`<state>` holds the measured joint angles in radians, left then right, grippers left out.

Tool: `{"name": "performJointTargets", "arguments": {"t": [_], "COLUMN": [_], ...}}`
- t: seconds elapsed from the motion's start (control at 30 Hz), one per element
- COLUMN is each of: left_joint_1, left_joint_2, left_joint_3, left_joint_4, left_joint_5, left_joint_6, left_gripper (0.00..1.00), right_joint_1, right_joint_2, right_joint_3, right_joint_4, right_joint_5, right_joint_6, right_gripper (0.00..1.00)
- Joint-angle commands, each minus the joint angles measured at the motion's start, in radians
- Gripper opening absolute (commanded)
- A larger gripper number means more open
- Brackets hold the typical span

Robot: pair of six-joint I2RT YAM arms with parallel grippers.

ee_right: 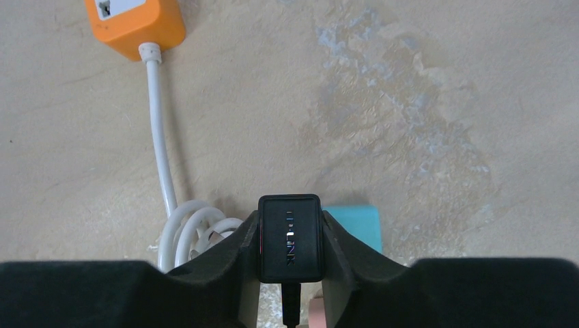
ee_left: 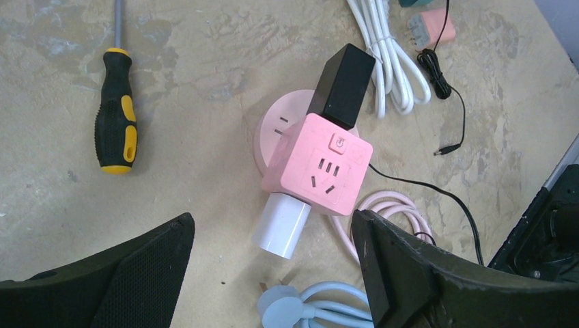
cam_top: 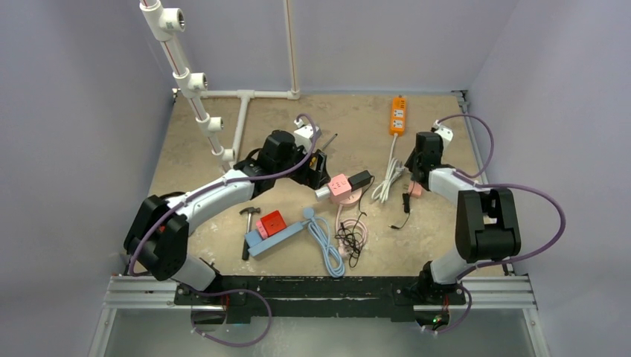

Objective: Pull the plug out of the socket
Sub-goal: Place the plug at the center of the board.

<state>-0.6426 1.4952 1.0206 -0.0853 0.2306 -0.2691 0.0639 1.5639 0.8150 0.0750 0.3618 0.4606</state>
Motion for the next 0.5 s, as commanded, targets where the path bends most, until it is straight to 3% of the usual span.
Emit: {"name": "performJointTargets", "arguments": {"t": [0.0, 0.13, 0.4, 0.47], "left_joint_1": [-0.011, -0.020, -0.029, -0.030], "left_joint_2": [0.024, 0.046, 0.068, 0.069], "left_joint_3": [0.019, 0.024, 0.032, 0.036], "left_joint_4": [0.004, 0.003, 0.000, -0.005], "left_joint_5": [0.009, 0.025, 0.047, 0.049], "left_joint_6": [0.016, 0.016, 0.016, 0.020], "left_gripper": [0.86, 0.86, 0.86, 0.86], "right_joint_1": [-0.007, -0.006, -0.007, -0.006], "right_joint_2": [0.018, -0.006, -0.114, -0.156], "right_joint_3": [0.031, 0.015, -0.022, -0.032], "right_joint_4": [0.038, 0.048, 0.056, 0.062], "right_joint_5": [-0.052, -0.051, -0.082, -0.096], "right_joint_6": [0.012, 0.016, 0.017, -0.001], "right_gripper": [0.43, 0.63, 0.86, 0.88]}}
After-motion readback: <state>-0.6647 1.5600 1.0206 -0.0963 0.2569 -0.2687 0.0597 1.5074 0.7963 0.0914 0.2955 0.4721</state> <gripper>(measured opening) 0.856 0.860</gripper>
